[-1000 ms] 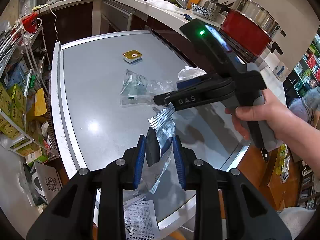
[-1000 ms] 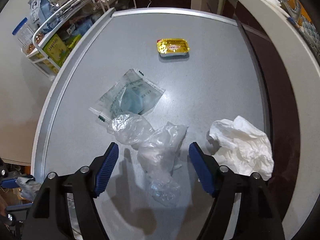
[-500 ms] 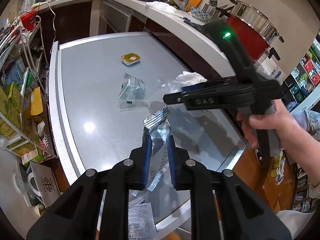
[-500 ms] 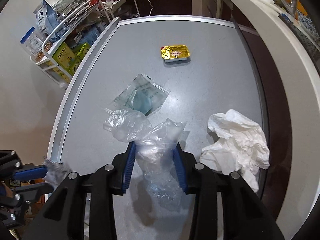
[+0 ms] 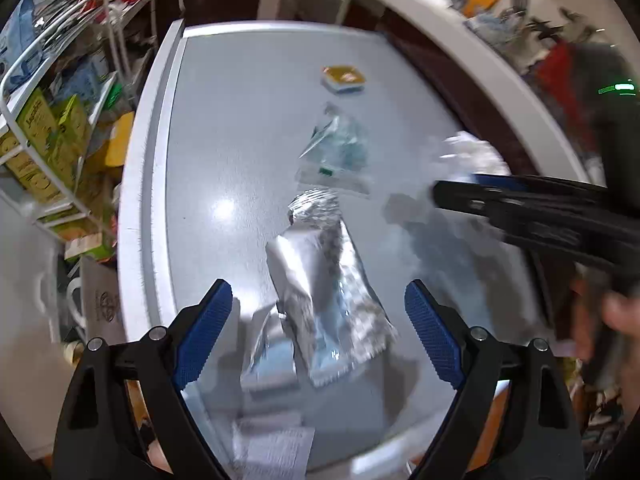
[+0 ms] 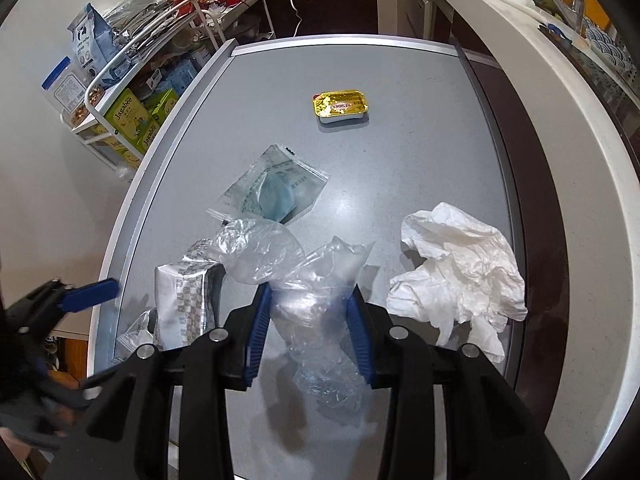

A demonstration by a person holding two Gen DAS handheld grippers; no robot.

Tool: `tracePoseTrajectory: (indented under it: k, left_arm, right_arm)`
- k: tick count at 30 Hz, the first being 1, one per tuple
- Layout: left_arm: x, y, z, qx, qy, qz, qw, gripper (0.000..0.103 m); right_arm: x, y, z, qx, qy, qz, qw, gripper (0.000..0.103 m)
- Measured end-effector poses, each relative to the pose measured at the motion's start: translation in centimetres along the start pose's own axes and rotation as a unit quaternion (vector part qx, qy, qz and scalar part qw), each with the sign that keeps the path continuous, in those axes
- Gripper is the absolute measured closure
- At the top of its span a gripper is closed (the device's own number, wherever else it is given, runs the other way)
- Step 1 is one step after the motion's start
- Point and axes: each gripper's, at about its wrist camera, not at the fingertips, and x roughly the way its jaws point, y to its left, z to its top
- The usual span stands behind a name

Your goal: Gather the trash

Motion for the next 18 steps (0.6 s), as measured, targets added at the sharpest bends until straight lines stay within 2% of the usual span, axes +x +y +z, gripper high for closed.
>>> tracePoseTrajectory:
  k: [2,4,5,6,8,13,18]
  left_arm:
    - [1.2,-0.1,0.4,-0.01,0.008,0.015,0.9998,0.015]
    - [2.4,-0.1,0.7,-0.014,0.021,0.023,0.9994,0.029]
    - [2.6,-0.4,0.8,-0.006,0.016,0.038,0.9991,0.039]
    - [2.5,-0.5,0.9,-0.002,0.015,0.041,0.9991,0.055]
    - [2.3,-0.6,1.1,0.0,0.016,0.031,0.9994,0.063]
    - [0.5,0.1,1.2,-0.012,0.004,-0.009,0.9999,0.067]
    - [-4.3,0.6,1.3,0.0,-0.044,-0.029,0.9986,0.067]
  right_arm:
    - [-0.2,-0.2,0.0,0.001,0.0,0.001,1.0,0.066]
    - [-0.3,-0.3,-0.1,0.002,-0.001,0.001,1.0,0.066]
    - [-0.4,-0.4,-0.1,0.002,-0.002,0.002,1.0,0.066]
    - [-0.5,-0.5,-0.2,0.003,-0.003,0.002,1.0,0.066]
    - [-0.8,-0.5,-0.3,0.002,-0.003,0.003,1.0,0.066]
    - [-2.0,-0.9,-0.4,0.002,-0.015,0.008,1.0,0.066]
    - [-5.1,-0.8,-0.6,0.001,-0.048,0.024,0.999,0.066]
